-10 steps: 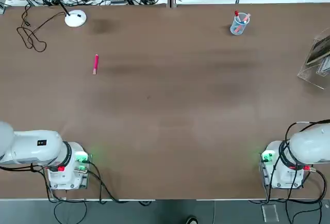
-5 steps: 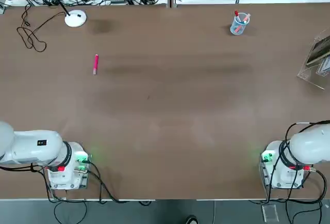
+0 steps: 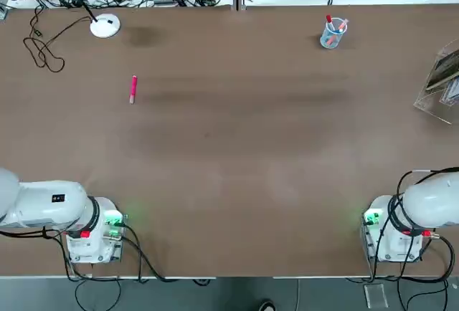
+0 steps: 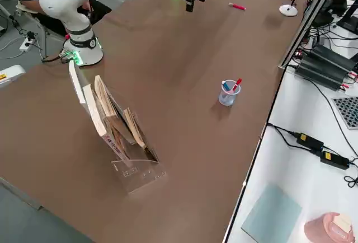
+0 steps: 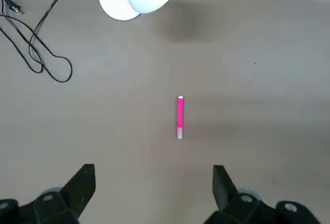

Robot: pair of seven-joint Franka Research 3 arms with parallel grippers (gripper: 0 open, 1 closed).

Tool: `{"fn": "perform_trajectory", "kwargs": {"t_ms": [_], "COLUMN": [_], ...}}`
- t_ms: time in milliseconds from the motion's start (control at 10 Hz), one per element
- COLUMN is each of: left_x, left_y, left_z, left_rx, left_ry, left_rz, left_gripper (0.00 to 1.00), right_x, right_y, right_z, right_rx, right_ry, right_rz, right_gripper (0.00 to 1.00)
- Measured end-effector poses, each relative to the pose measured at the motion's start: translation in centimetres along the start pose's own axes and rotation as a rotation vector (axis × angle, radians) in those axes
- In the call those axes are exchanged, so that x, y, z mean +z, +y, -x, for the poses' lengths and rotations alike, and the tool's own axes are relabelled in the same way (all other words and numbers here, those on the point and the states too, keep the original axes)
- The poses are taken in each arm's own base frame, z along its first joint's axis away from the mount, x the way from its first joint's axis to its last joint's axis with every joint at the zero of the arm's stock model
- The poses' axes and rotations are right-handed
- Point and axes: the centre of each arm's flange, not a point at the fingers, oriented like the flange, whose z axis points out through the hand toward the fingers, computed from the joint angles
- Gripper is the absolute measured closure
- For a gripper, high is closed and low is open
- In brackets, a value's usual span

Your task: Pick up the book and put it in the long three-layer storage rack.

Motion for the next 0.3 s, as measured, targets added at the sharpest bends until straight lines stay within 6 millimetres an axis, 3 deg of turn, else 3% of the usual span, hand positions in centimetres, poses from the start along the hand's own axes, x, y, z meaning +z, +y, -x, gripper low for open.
{"fn": "perform_trajectory", "kwargs": {"t_ms": [300], "left_x": [0.00], "left_y": [0.00], "left_z": [0.00], "left_rx": [0.000], "left_ry": [0.000], "left_rz": [0.000], "left_gripper": [0.00], "right_x": [-0.09], "right_y": [-0.09], "right_z": [-0.12], "right_rx": [-0.001], "right_ry": [0.012], "right_rz": [-0.002], "right_gripper": [0.00]}}
